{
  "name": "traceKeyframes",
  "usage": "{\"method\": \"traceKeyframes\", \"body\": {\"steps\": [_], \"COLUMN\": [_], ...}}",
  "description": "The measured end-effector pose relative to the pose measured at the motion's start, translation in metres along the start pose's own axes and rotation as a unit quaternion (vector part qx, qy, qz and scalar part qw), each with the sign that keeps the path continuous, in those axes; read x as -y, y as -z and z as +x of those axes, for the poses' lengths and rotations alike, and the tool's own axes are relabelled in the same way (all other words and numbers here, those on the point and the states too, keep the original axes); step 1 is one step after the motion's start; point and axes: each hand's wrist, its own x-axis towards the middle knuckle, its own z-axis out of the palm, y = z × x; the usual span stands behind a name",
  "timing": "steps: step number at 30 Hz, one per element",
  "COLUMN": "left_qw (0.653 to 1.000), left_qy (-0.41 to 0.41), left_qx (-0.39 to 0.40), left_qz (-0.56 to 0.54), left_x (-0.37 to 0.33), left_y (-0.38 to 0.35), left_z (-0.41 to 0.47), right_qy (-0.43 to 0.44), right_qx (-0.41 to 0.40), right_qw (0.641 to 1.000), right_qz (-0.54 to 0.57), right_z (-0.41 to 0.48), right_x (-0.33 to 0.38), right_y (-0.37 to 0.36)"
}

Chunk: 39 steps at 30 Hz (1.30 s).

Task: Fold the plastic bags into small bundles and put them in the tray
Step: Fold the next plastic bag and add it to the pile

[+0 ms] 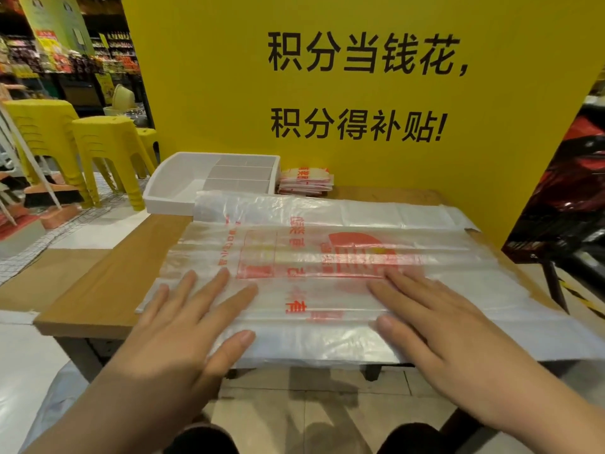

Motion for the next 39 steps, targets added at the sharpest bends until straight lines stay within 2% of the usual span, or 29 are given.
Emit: {"method": "traceKeyframes", "body": {"steps": [4, 7, 10, 12, 16, 18, 23, 30, 39], "left_qw": [0.999, 0.999, 0.999, 1.0, 0.996, 0.993, 0.988, 0.982, 0.983], "left_qy": [0.023, 0.029, 0.019, -0.015, -0.092, -0.114, -0.142, -0.162, -0.123], "left_qx": [0.025, 0.037, 0.021, -0.002, -0.019, -0.031, -0.063, -0.096, -0.118], "left_qz": [0.003, 0.001, 0.019, 0.023, 0.008, 0.001, -0.007, -0.012, -0.072], "left_x": [0.007, 0.004, 0.0, -0.002, -0.009, -0.009, 0.005, 0.007, 0.011], "left_y": [0.008, 0.011, 0.016, 0.02, 0.022, 0.021, 0.018, 0.016, 0.023], "left_z": [-0.004, -0.003, 0.0, 0.002, 0.005, 0.007, 0.014, 0.019, 0.013], "right_qy": [-0.088, -0.118, -0.134, -0.099, 0.03, 0.067, 0.09, 0.099, 0.127], "right_qx": [0.014, 0.04, 0.05, 0.02, -0.007, -0.011, -0.045, -0.048, -0.071], "right_qw": [0.996, 0.992, 0.988, 0.993, 0.999, 0.997, 0.994, 0.992, 0.988], "right_qz": [0.008, 0.013, -0.05, -0.065, 0.028, 0.036, 0.043, 0.064, 0.046], "right_z": [-0.018, -0.023, -0.021, -0.016, -0.002, 0.004, 0.011, 0.017, 0.016], "right_x": [-0.035, -0.045, -0.031, -0.018, 0.003, 0.008, 0.002, 0.0, -0.008], "right_y": [0.008, 0.015, 0.022, 0.024, 0.02, 0.016, 0.017, 0.02, 0.029]}}
